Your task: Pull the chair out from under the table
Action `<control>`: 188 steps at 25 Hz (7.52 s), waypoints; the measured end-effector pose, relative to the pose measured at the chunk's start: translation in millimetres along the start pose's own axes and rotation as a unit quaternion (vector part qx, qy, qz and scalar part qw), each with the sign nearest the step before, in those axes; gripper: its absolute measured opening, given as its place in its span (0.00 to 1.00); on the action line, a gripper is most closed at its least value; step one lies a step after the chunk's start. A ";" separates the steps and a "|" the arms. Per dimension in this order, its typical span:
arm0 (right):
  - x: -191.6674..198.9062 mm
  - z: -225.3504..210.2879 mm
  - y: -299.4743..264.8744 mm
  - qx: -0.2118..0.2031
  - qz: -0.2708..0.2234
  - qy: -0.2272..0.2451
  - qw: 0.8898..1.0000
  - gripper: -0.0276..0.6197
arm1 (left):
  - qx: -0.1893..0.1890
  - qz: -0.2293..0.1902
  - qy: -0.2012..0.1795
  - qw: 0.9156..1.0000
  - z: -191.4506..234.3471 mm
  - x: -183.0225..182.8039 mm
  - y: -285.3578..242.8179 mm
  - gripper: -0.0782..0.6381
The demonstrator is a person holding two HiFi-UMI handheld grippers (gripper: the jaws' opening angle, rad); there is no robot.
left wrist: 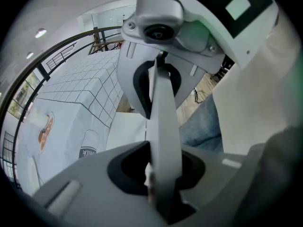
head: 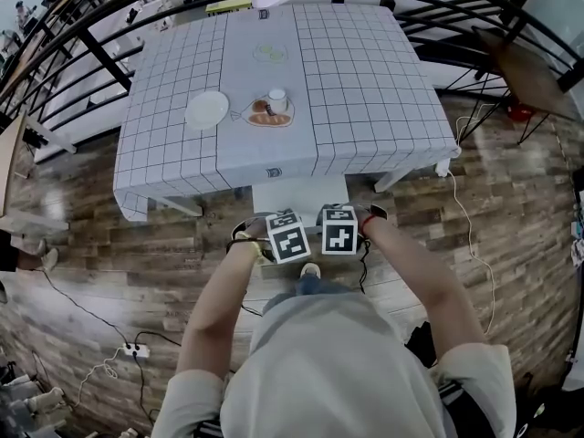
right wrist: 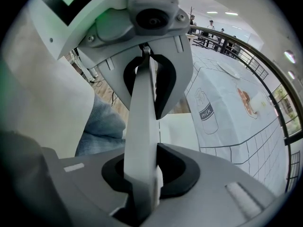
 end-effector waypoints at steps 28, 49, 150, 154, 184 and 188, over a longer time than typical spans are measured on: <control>-12.0 61.0 -13.7 -0.014 0.009 -0.002 1.000 0.16 | 0.010 0.003 0.002 1.000 -60.3 10.8 13.9 0.23; -24.3 116.4 -28.6 -0.016 0.012 -0.011 1.000 0.16 | 0.017 0.003 -0.009 1.000 -113.6 23.2 27.0 0.23; -47.8 289.6 -50.5 0.012 -0.014 -0.011 1.000 0.17 | -0.010 -0.012 -0.001 1.000 -281.7 47.5 79.3 0.25; -49.3 293.3 -38.5 0.021 -0.014 -0.006 1.000 0.17 | -0.005 -0.020 0.016 1.000 -278.1 46.2 90.3 0.24; -56.4 287.5 37.3 0.112 -0.086 -0.036 0.989 0.04 | 0.003 -0.028 0.034 0.999 -270.3 51.2 135.9 0.22; -53.1 281.1 42.0 0.126 -0.086 -0.047 0.987 0.04 | 0.000 -0.026 0.035 0.999 -267.5 50.8 141.2 0.21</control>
Point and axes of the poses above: the fingertips, and each gripper's own axes: y backward along the fingers, z to its left, x out of its underside, the point moved 10 cm from there along y, backward along the fingers, and after that the axes turned 11 degrees about -x, right-handed, at the moved point
